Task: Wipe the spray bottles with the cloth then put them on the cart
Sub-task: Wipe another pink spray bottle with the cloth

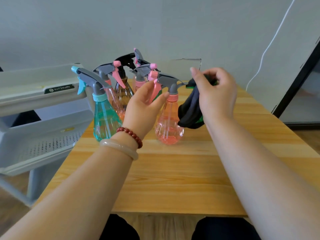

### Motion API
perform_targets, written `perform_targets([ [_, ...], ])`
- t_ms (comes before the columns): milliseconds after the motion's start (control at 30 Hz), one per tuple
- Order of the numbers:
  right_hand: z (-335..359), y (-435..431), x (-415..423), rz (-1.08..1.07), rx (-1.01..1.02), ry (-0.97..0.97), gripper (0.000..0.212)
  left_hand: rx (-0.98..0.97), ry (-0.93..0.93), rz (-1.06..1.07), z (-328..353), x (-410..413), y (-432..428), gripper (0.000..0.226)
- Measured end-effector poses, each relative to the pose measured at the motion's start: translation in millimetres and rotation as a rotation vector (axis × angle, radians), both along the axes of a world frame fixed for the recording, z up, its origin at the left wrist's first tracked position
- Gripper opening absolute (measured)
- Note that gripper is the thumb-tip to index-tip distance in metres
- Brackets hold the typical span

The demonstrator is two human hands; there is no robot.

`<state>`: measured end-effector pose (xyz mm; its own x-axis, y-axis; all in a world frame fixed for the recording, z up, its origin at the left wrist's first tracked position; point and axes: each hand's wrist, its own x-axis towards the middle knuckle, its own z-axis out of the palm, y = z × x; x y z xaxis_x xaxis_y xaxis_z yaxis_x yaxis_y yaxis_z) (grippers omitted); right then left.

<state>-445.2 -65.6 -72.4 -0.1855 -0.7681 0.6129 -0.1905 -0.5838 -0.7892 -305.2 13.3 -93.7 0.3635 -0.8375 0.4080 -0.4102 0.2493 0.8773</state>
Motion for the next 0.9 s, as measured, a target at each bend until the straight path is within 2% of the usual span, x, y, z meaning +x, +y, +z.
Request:
perform_targets([
  [67,14,1,3,0.008,-0.059,0.022,0.026,-0.052,0.001,-0.002,3,0,-4,0.03],
  [233,32,14,19,0.045,-0.32,0.213,0.013,-0.1,-0.045,0.003,-1,-5,2,0.028],
  [333,20,21,23,0.202,-0.303,0.356,0.016,-0.131,-0.043,-0.042,-2,-4,6,0.03],
  [433,6,23,17,0.293,-0.257,0.354,0.024,-0.186,0.095,-0.088,7,-8,12,0.016],
  [567,2,21,11,0.229,-0.311,0.436,0.026,-0.255,0.189,-0.054,11,-16,11,0.016],
  [633,2,18,8,0.167,-0.287,0.42,0.026,-0.247,0.226,-0.031,10,-18,10,0.015],
  [767,2,8,-5,-0.114,-0.142,0.193,0.032,-0.222,0.234,0.008,11,-11,10,0.014],
  [900,9,8,-9,-0.109,0.104,0.204,0.023,-0.199,0.206,-0.001,13,-10,13,0.012],
])
